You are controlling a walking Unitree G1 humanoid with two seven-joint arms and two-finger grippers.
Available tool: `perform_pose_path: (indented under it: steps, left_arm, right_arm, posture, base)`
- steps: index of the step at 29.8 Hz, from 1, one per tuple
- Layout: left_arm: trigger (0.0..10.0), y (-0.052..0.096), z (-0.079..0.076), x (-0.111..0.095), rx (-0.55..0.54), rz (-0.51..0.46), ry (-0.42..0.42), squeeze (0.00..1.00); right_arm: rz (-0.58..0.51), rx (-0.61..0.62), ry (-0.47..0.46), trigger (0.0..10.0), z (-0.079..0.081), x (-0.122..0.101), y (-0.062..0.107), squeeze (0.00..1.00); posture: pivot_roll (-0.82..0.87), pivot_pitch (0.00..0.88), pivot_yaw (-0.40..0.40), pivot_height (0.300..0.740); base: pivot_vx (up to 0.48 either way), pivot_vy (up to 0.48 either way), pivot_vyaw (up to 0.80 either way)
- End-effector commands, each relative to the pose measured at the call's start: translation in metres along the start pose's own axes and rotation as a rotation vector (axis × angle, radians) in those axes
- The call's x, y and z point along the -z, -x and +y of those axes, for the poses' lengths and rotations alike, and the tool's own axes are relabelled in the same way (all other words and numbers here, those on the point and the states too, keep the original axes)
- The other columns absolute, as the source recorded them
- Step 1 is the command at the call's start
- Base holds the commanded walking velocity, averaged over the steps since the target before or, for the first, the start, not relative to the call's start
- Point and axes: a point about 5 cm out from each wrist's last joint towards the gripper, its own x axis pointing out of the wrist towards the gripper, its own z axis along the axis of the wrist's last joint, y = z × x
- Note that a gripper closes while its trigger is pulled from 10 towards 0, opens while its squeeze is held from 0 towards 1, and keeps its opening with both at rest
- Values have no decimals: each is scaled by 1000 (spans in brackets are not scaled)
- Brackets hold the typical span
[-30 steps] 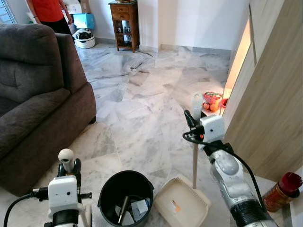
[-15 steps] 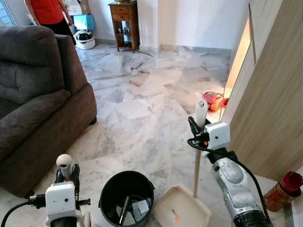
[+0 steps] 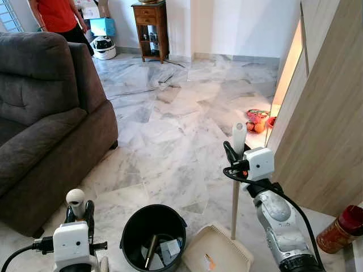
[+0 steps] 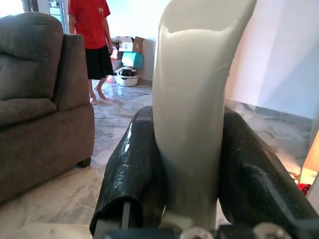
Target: Sweep floor
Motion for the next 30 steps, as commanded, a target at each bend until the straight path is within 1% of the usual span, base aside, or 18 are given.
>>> perform_pose_path:
  steps: [1, 11, 18, 24, 30]
  left_arm:
    - [10000, -3, 6, -10, -23, -44, -6, 0]
    - [10000, -8, 5, -14, -19, -62, -6, 0]
    - [10000, -11, 4, -14, -16, -66, -4, 0]
    - [10000, -10, 4, -14, -24, -65, -2, 0]
    - [10000, -11, 3, -13, -25, -66, 2, 0]
  right_arm:
    - [-63, -8, -2, 10000, 2, -15, -7, 0]
    - [-86, -5, -3, 10000, 4, -23, -15, 0]
    - [-90, -12, -13, 10000, 10, -24, -16, 0]
    - [-91, -16, -14, 10000, 9, -25, -18, 0]
    - [-97, -18, -14, 10000, 9, -27, -20, 0]
  posture:
    - [28, 0, 95, 740]
    - [-13, 0, 99, 740]
    - [-15, 0, 98, 740]
    - [-20, 0, 94, 740]
    - [-25, 0, 88, 740]
  base:
    - [0, 0, 0]
    - [0, 0, 0]
    - [0, 0, 0]
    - [0, 0, 0]
    - [-259, 0, 0]
